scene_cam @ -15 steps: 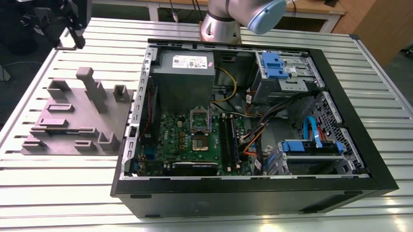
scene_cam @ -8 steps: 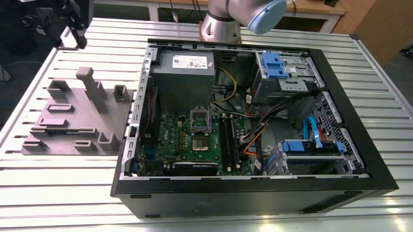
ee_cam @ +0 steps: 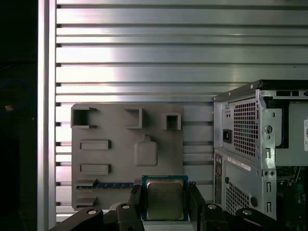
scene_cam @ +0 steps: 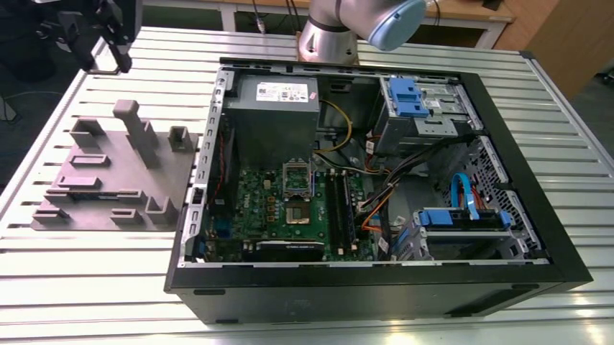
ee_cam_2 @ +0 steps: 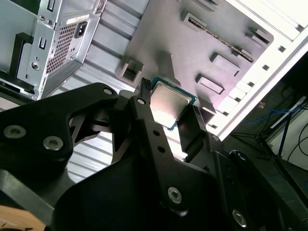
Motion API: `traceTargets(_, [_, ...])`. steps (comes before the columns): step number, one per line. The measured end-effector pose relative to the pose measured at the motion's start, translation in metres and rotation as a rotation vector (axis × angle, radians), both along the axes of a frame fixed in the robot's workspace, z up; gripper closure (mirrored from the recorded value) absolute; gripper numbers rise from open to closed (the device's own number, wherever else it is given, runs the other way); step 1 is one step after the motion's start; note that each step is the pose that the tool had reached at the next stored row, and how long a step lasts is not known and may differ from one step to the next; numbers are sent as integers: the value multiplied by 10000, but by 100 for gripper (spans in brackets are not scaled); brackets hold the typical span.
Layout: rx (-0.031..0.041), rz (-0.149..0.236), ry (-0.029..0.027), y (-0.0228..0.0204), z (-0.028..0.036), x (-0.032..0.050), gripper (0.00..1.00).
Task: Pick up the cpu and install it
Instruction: 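Pick up the cpu and move it towards the insertion slot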
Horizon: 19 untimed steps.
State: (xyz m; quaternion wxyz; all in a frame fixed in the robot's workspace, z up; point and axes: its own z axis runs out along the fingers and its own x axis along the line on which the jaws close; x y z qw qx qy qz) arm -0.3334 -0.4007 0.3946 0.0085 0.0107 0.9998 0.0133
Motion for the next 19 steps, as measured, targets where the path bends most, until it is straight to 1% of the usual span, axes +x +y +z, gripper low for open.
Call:
traceTargets(3, [0, 1, 0, 0, 0, 17, 53])
traceTargets(4, [0, 0, 0, 0, 0, 34, 53])
traceTargets(19, [1, 0, 0, 0, 0, 73, 53])
